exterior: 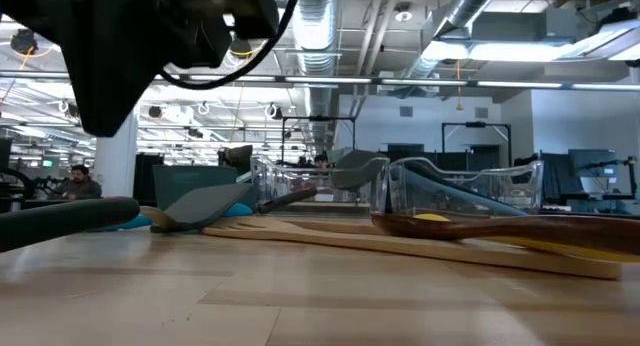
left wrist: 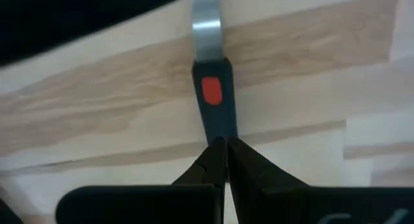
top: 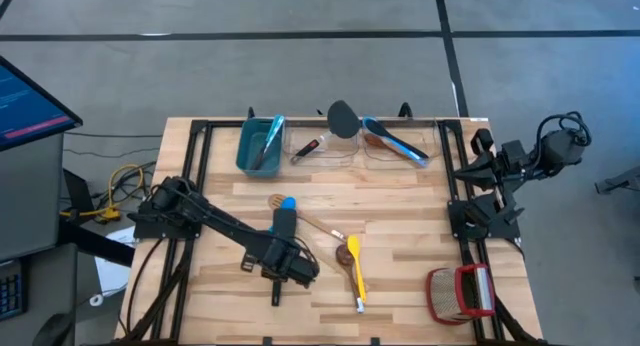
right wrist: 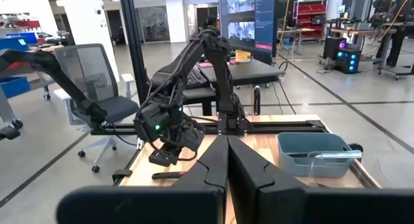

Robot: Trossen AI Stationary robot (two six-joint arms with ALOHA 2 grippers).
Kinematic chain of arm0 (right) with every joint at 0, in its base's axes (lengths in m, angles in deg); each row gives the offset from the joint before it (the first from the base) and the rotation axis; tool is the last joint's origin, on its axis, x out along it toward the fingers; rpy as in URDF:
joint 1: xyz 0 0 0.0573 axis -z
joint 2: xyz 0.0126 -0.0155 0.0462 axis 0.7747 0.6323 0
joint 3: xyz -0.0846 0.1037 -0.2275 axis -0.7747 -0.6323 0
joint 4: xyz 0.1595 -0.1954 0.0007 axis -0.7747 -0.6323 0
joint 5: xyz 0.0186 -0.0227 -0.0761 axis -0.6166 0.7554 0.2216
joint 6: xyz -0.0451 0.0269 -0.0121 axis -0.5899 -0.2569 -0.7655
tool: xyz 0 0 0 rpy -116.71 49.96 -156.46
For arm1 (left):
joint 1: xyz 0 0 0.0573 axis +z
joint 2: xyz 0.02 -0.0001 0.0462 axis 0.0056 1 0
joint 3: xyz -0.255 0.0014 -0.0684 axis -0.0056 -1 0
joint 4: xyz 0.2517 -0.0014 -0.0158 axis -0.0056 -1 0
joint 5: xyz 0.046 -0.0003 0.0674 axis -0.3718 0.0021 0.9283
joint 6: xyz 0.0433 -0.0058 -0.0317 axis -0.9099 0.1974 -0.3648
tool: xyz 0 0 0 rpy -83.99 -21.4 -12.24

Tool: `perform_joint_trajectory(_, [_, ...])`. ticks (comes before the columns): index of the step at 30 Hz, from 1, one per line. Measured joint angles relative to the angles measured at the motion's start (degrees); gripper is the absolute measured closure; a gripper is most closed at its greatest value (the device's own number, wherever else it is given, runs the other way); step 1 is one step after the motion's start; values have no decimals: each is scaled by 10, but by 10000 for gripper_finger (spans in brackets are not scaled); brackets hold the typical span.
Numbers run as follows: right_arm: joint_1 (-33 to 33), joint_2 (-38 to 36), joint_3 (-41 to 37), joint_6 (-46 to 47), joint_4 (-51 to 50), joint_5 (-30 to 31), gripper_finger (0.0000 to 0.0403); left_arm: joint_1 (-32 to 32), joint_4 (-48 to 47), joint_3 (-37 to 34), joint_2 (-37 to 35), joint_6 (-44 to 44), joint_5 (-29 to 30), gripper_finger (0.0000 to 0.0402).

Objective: Pick & Place Kitchen Items
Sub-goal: Put the black spatula into the left transparent bin

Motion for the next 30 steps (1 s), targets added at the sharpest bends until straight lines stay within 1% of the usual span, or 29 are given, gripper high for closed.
perform_joint_trajectory(5, [0, 0, 0, 0, -1, 0, 403, 0, 3, -12, 0, 0, 1, 398])
perform_joint_trajectory(8, [0, 0, 0, 0, -10, 0, 403, 0, 3, -13, 0, 0, 12, 383])
perform_joint_trajectory(12, [0, 0, 0, 0, -19, 0, 403, 0, 3, -13, 0, 0, 25, 347])
perform_joint_trajectory(17, [0, 0, 0, 0, -19, 0, 403, 0, 3, -13, 0, 4, 29, 290])
perform_joint_trajectory(21, [0, 0, 0, 0, -19, 0, 403, 0, 4, -13, 0, 17, 63, 244])
perform_joint_trajectory(23, [0, 0, 0, 0, -19, 0, 403, 0, 7, -13, 0, 17, 70, 223])
perform_joint_trajectory(27, [0, 0, 0, 0, -19, 0, 403, 0, 10, -13, 0, 17, 72, 192])
perform_joint_trajectory(30, [0, 0, 0, 0, -19, 0, 403, 0, 11, -13, 0, 15, 74, 178])
